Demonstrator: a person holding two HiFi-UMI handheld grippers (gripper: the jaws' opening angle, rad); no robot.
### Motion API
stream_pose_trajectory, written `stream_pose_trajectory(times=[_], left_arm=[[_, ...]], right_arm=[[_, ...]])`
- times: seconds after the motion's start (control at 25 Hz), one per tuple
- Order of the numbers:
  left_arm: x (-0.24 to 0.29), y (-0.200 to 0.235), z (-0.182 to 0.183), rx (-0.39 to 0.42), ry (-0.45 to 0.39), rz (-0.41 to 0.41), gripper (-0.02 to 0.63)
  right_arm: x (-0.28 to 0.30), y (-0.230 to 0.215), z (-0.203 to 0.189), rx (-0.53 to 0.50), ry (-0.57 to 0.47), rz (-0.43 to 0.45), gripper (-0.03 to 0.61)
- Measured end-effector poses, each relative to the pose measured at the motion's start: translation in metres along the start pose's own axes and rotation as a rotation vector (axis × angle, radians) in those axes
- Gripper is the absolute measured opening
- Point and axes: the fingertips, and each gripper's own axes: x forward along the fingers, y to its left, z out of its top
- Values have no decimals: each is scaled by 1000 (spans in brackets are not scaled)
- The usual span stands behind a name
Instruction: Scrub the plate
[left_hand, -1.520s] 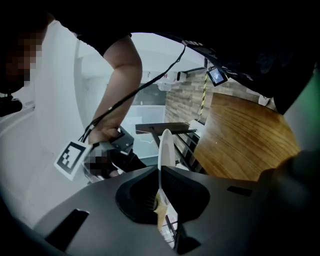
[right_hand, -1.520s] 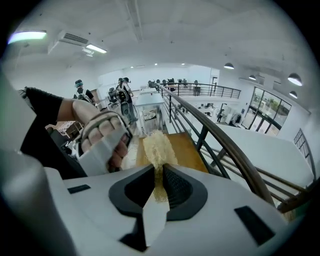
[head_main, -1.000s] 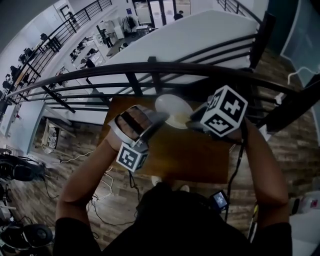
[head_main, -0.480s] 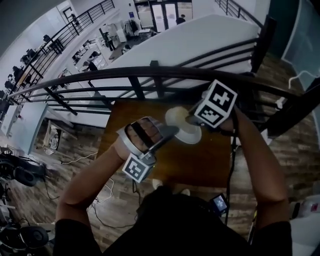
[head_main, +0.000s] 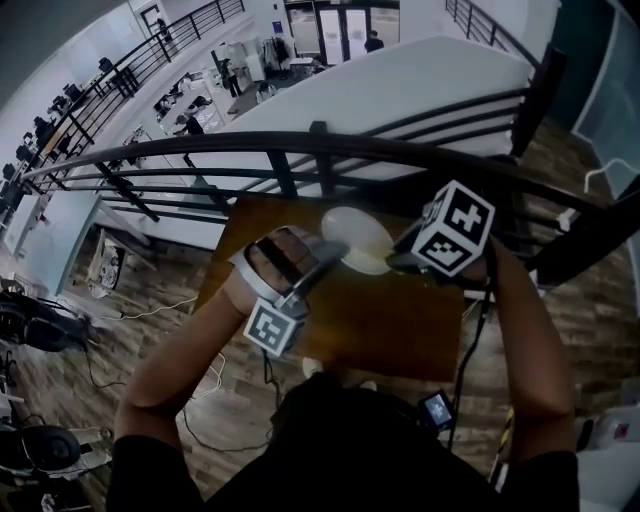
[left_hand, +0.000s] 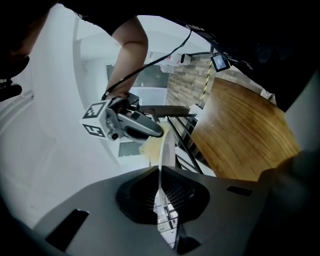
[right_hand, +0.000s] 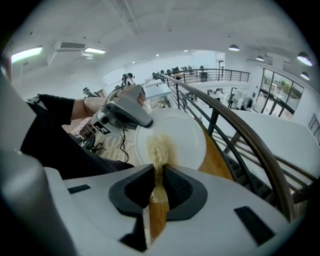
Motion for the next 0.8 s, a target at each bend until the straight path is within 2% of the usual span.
stream_pose_trajectory(times=[0.2,0.4,0.6,0.8], left_arm=[[-5,3,10,4,-20,9,21],[-3,13,45,36,-101,24,21],[8,10,57,62,-134,6,21],[21,2,55,59,-120,-26,21]], right_arm=[[6,-47,-22,99,21,-12,54],[11,-71,-12,131,2,-38,54],[5,-63,27,47,-36,-79,54],[-3,-15,58,-87,-65,-56,54]])
